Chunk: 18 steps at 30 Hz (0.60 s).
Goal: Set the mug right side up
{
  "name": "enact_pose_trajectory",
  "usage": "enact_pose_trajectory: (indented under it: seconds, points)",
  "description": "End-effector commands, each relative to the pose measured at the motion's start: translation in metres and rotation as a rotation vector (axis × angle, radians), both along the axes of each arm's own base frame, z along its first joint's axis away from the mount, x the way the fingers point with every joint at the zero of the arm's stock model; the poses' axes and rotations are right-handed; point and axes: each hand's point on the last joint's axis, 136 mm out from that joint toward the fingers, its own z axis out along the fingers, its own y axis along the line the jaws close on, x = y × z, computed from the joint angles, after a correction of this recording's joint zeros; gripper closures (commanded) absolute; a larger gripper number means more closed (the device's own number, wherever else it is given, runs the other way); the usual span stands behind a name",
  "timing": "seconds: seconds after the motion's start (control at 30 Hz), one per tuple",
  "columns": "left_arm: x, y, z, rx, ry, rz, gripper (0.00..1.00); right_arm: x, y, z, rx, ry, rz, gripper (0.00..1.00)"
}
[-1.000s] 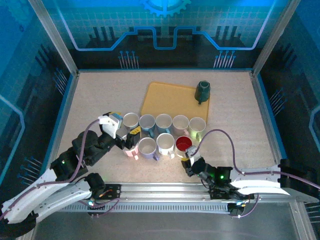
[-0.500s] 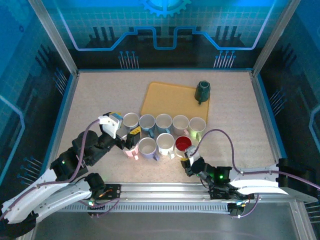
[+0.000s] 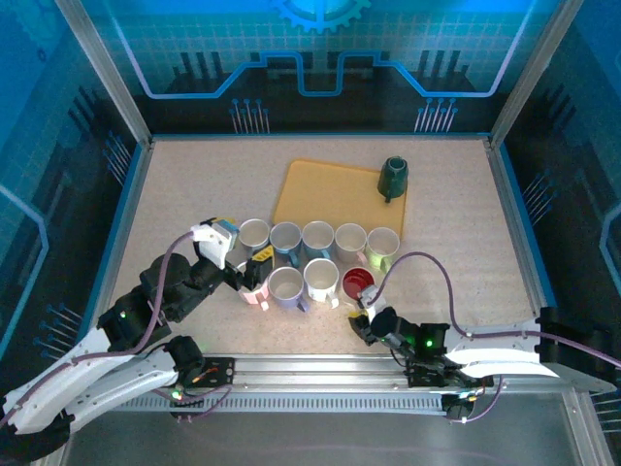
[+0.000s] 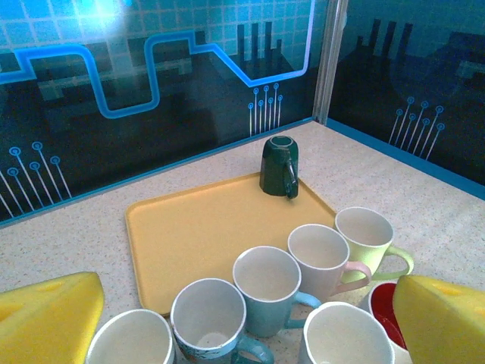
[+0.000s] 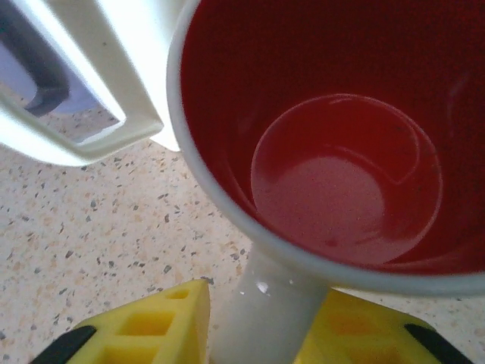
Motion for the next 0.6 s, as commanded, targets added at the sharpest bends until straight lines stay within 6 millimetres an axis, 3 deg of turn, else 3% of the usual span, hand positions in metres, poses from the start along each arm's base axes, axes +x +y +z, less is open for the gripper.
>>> enact_pose_trajectory:
  seconds: [0.0, 0.57]
  points:
    - [0.0000, 0.0003, -0.0029, -0.009, 0.004, -0.002, 0.01, -0.0052, -0.0100, -0.0127, -0.047, 0.035, 0.003, 0.62]
    - [0.0002, -0.0002, -0.0030, -0.013, 0.006, -0.003, 0.01, -0.0014, -0.0161, -0.0062, -0.014, 0.012, -0.034, 0.56]
